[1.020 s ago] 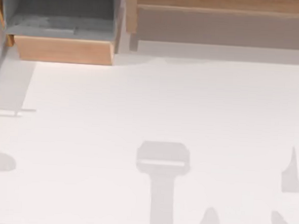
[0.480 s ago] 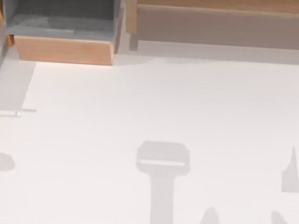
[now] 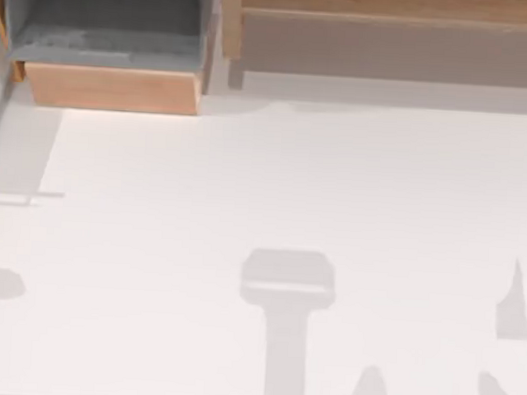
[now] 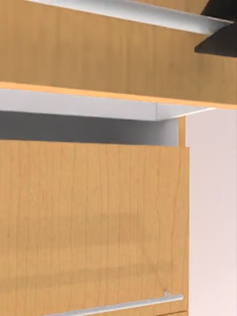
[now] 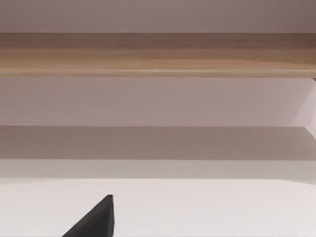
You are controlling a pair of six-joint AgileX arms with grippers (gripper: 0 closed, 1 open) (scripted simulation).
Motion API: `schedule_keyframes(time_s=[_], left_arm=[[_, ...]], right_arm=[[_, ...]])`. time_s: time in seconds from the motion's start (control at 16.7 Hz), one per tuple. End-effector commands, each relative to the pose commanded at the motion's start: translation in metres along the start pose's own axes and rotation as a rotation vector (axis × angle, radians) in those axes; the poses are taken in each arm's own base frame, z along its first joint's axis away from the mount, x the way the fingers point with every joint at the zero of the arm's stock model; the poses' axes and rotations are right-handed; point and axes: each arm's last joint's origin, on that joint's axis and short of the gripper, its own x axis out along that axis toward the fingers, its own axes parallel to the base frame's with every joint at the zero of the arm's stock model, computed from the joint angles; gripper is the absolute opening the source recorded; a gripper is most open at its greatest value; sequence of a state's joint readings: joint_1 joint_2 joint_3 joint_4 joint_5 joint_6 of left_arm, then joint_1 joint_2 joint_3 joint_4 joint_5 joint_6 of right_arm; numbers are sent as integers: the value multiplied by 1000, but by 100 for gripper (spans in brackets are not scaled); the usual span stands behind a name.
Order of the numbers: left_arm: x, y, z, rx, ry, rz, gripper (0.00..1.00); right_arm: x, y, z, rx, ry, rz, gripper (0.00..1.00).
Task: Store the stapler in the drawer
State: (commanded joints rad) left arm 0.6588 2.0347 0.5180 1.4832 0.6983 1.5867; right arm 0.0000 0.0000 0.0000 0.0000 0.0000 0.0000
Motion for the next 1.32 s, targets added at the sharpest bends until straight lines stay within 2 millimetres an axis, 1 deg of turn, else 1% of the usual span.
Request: schedule_keyframes(time_s=[0.12,0.42,0.54,0.72,0.84,0.96,1.2,1.32], left_arm=[[12,-2,0,-5,2,-7,0],[55,4,-2,6,-3,11,0],[62,1,0,0,-1,1,0],[60,0,-1,-6,3,-6,0],[65,-1,-1,-9,2,-10,0],[78,-2,-2,-8,2,-11,0],[115,1,-2,-4,3,-3,0],[123,1,-1,-6,3,-6,0]], right_arm=[[0,0,0,0,0,0,100],[0,0,0,0,0,0,100],[0,0,0,0,0,0,100],[0,0,0,0,0,0,100],[0,0,0,0,0,0,100],[0,0,0,0,0,0,100],[0,0,0,0,0,0,100],[0,0,0,0,0,0,100]])
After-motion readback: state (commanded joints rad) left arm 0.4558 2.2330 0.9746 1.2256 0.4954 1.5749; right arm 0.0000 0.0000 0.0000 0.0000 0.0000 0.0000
